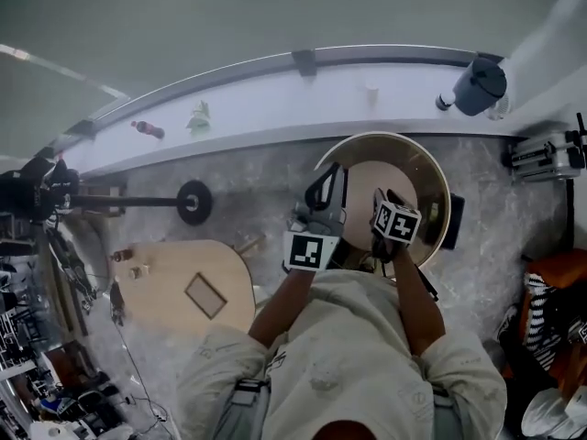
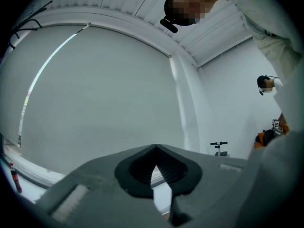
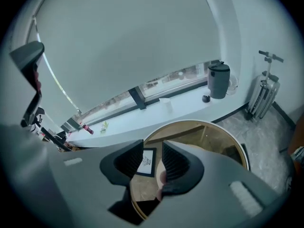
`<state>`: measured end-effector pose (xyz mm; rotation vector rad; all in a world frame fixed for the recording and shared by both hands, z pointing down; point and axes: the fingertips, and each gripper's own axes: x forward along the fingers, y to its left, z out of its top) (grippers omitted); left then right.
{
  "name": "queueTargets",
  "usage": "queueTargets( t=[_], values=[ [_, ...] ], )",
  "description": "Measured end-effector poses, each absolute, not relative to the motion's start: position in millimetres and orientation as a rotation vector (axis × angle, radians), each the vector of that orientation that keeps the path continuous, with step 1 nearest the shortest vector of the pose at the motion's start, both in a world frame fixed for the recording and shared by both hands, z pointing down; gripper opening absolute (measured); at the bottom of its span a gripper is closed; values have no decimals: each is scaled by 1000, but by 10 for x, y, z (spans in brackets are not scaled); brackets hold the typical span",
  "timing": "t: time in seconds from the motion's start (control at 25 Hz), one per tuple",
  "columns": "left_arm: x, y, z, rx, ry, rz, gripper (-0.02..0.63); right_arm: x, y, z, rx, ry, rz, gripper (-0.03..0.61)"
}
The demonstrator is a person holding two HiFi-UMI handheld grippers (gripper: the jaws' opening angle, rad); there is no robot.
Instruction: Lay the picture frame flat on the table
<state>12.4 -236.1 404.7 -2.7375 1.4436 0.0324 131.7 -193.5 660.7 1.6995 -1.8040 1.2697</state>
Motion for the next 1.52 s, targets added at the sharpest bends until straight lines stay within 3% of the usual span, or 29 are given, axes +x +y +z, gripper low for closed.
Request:
queueTargets(
  t=[0.6, 1.52],
  values=[
    [269, -2423, 3758, -2694, 1476, 107, 3, 1715, -2171, 5620, 1859, -1986, 1003, 132],
    [66, -2402, 3149, -2610, 1532, 163, 3, 1796, -2332, 3507, 2100, -2267, 246, 135]
  ],
)
